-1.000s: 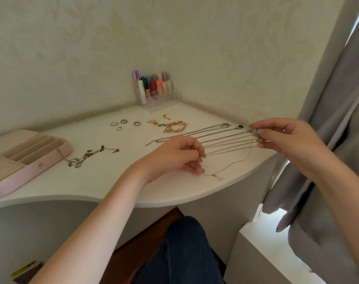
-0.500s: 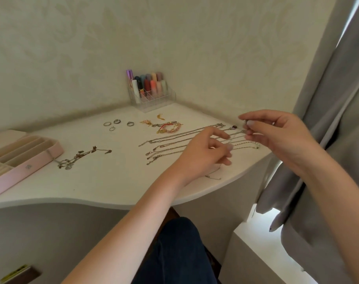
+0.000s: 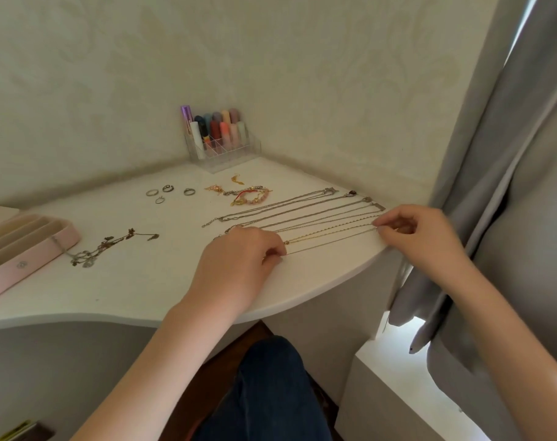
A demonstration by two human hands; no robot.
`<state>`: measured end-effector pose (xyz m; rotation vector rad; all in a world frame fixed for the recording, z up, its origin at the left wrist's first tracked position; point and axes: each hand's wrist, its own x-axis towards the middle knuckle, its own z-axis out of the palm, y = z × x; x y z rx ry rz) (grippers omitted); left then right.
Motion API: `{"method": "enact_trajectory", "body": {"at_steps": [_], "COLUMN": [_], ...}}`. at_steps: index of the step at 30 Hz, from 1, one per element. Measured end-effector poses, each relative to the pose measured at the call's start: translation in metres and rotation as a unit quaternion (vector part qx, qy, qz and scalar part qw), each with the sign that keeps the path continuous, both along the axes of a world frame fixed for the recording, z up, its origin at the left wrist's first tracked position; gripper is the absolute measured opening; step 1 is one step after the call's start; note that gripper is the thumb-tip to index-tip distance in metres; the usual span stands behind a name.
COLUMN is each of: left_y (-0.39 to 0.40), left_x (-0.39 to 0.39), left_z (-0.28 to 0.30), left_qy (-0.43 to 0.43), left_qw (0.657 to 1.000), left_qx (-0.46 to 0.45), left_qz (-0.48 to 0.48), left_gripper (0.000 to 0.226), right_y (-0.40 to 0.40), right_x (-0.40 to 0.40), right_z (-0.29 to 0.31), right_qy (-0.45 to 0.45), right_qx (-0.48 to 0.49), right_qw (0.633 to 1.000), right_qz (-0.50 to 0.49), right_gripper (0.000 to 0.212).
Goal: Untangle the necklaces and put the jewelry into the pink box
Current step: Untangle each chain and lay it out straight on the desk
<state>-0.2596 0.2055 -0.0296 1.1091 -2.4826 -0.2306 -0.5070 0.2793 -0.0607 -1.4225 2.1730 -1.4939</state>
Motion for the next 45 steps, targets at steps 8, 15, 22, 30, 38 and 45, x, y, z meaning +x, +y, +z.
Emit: {"method": "enact_trajectory", "body": {"at_steps": [8, 15, 22, 30, 38, 45], "left_y": [-0.011, -0.016, -0.035, -0.073, -0.101, -0.107], "left_x": [0.019, 0.033, 0.098, 0.174, 0.190, 0.195], "left_z": [-0.001, -0.008, -0.003, -0.014, -0.025, -0.029], "left_qy": [-0.038, 0.028, 0.098, 0.019, 0.062, 0.210], "left_qw": [0.999, 0.999, 0.994, 0.977, 0.978, 0.956], "left_qx": [0.014, 0.011, -0.037, -0.034, -0.057, -0.091], "left_qz": [-0.022, -0.041, 0.040, 0.208, 0.193, 0.185], "left_gripper": [0.027, 0.025, 0.024, 0.030, 0.020, 0.009], "right_y": [-0.002, -0.005, -0.035, -0.138, -0.195, -0.211], "right_x": [0.004, 0.011, 0.083, 0.244, 0.289, 0.291], "right_z": [-0.004, -0.003, 0.022, 0.056, 0.032, 0.022], "right_qy": [0.043, 0.034, 0.061, 0.216, 0.215, 0.208], "right_qx": [0.020, -0.015, -0.069, 0.122, 0.123, 0.095], "right_qw": [0.998, 0.998, 0.995, 0.904, 0.895, 0.918], "right_qz": [-0.030, -0.049, 0.033, 0.349, 0.370, 0.325], "right_gripper": [0.011, 0.019, 0.025, 0.044, 0.018, 0.016]}}
